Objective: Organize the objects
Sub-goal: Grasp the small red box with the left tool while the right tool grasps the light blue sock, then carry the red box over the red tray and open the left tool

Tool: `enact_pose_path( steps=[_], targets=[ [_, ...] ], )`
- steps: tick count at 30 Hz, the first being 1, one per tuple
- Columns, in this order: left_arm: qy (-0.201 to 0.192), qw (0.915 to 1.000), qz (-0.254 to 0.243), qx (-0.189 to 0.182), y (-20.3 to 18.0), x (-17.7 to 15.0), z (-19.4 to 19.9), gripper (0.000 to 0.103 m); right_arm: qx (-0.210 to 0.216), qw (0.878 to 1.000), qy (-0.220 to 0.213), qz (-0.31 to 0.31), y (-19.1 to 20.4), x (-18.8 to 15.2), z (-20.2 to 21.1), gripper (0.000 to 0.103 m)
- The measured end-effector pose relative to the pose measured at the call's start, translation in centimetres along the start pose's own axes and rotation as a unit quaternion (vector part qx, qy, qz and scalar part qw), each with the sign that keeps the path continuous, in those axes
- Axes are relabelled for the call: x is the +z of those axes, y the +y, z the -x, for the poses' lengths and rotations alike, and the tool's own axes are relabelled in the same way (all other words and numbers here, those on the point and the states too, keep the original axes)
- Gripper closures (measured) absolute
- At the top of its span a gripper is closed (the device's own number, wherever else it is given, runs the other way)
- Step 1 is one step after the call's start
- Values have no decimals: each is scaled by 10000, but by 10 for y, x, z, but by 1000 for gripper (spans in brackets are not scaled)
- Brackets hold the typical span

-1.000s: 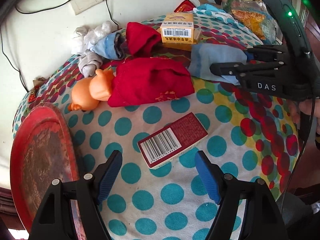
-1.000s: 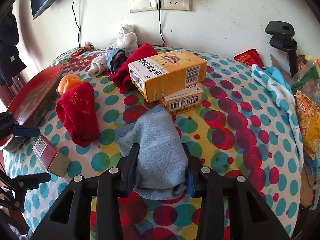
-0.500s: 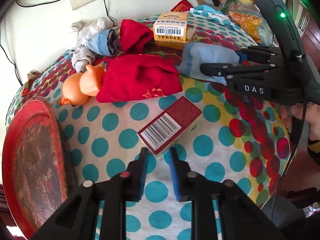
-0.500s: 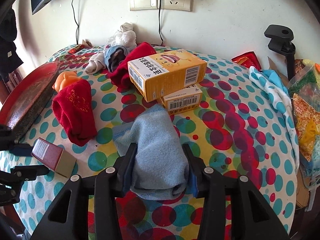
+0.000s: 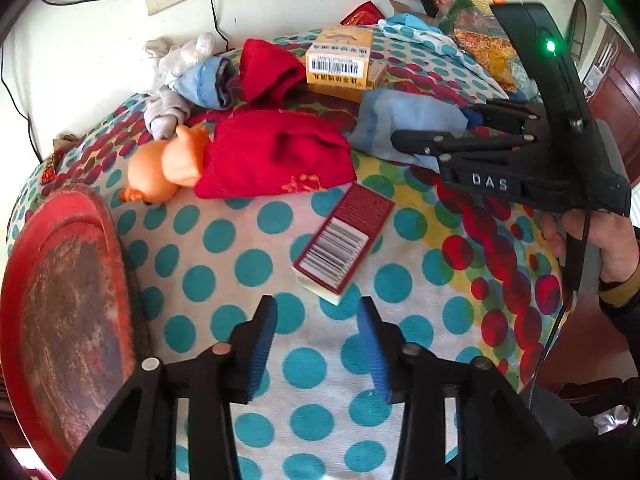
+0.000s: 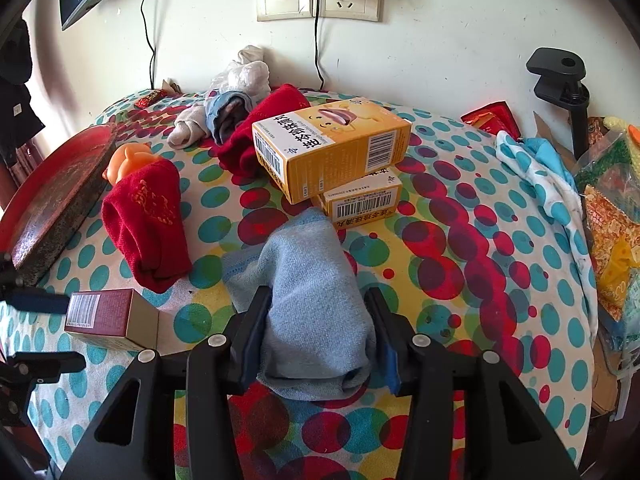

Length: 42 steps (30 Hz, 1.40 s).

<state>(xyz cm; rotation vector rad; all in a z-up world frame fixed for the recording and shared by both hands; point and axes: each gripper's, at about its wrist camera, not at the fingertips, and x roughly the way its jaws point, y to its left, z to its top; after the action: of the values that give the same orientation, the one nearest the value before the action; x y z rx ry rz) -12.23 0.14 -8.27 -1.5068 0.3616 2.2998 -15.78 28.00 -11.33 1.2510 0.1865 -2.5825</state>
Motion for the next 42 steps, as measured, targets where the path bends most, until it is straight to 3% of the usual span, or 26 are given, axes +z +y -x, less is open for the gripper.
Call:
enact_pose_path(
  steps=[7, 18, 22, 32, 42],
  targets=[
    [139, 9995, -278, 31, -10, 22, -13, 54, 3, 10000, 0, 2, 0, 0, 0, 59],
    [-145, 9992, -328, 188, -24, 31, -18, 55, 27, 10000, -3, 0, -1, 0, 0, 58],
    [-163, 9988, -375, 280, -29, 29, -16, 73, 30, 10000, -3, 1, -1, 0, 0, 58],
    [-250, 9986, -16, 462, -24, 21, -1, 73, 34, 10000, -3, 4, 0, 0, 0, 58],
    [-388, 9950, 629, 678, 11, 3, 24, 73, 36, 10000, -3, 8, 0, 1, 0, 58]
  ],
)
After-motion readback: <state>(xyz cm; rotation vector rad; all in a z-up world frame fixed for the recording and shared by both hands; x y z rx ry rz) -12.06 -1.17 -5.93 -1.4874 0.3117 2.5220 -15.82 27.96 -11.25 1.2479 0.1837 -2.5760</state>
